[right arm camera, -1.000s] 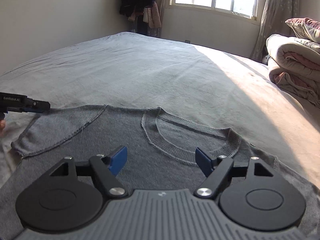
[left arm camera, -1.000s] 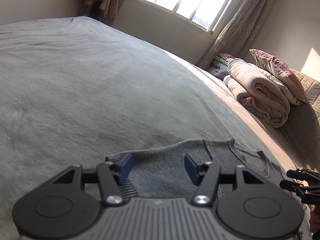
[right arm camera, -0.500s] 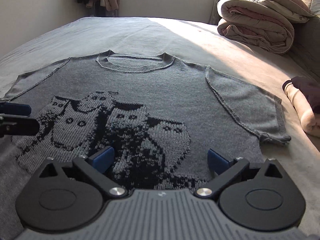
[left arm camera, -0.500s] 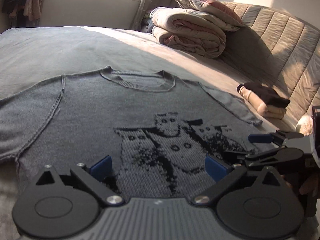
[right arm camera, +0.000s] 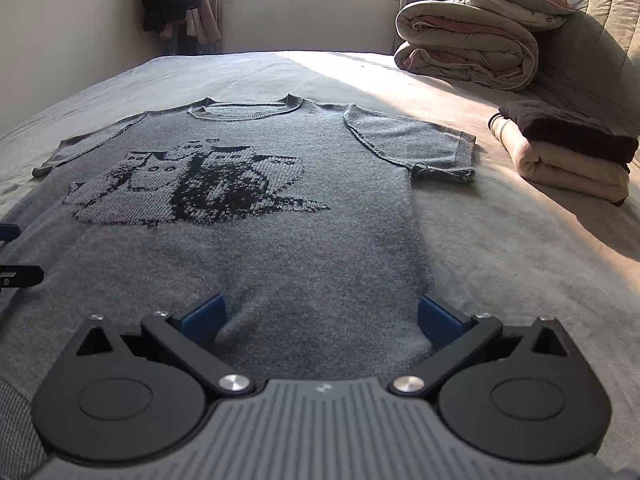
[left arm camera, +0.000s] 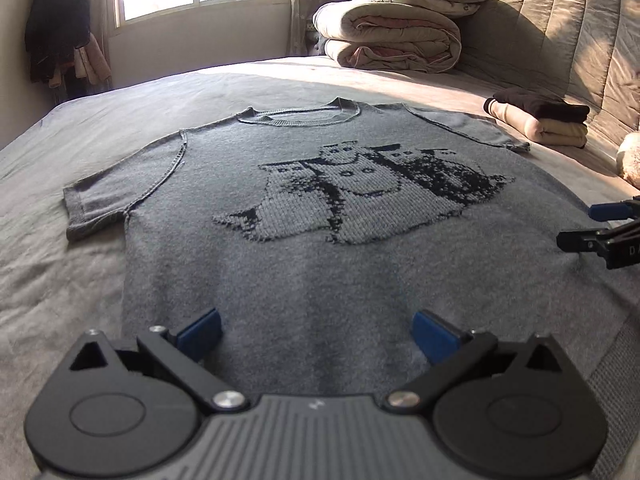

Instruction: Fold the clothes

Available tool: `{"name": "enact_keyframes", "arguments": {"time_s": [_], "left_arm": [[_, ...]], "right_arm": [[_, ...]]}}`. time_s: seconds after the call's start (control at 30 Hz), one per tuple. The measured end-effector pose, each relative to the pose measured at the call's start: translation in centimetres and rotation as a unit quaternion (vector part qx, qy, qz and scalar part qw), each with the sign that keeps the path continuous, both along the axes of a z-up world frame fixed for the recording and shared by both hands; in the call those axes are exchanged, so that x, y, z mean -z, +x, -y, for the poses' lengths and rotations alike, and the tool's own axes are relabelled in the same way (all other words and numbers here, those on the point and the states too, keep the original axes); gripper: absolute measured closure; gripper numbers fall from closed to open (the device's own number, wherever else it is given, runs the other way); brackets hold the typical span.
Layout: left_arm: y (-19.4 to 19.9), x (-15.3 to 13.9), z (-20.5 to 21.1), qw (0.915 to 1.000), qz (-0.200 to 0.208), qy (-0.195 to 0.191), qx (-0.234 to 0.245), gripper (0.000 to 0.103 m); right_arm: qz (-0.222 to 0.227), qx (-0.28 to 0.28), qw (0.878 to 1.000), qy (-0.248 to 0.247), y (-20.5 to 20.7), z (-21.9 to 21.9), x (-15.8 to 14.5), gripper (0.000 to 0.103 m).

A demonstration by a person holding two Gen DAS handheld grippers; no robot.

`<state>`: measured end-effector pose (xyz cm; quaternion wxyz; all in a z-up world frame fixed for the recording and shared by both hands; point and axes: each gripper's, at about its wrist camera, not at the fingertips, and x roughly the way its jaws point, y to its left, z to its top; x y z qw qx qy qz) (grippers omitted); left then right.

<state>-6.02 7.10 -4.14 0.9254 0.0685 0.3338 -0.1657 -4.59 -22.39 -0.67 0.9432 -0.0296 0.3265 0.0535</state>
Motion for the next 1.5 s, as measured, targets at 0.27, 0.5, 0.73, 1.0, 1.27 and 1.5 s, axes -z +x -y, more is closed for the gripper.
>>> {"name": "enact_keyframes", "arguments": {"time_s": [0.27, 0.5, 0.73, 1.0, 1.27, 1.5], "left_arm": [[-5.9, 0.4, -1.1, 0.9997, 0.02, -0.002, -0.014, 0.001], [-8.2, -0.9, -1.1, 0.9993, -0.027, 0.019, -0.015, 0.001], [-8.0, -4.3, -0.3, 0.9985, -0.051, 0.022, 0.0, 0.001], [-4.3, -8.1, 2.5, 0.9994, -0.017, 0.031, 0.0, 0.001], [1.1, -6.9, 5.5, 0.9987, -0.035, 0.036, -0.005, 0.001], [6.5, -4.5, 7.1, 0.9964, -0.077, 0.028, -0.024, 0.001]], "right_arm": [[-0.017, 0.036, 0.999, 0.018, -5.2, 3.2, 0.3, 0.0], [-0.065, 0.072, 0.995, 0.015, -7.0, 4.5, -0.6, 0.0], [-0.113, 0.12, 0.985, 0.057, -5.3, 5.5, -2.7, 0.0], [-0.131, 0.187, 0.957, 0.176, -0.8, 7.6, -5.1, 0.0], [-0.133, 0.194, 0.955, 0.18, 4.1, 7.9, -4.9, 0.0], [-0.129, 0.219, 0.949, 0.187, 7.9, 8.8, -2.7, 0.0]]}}
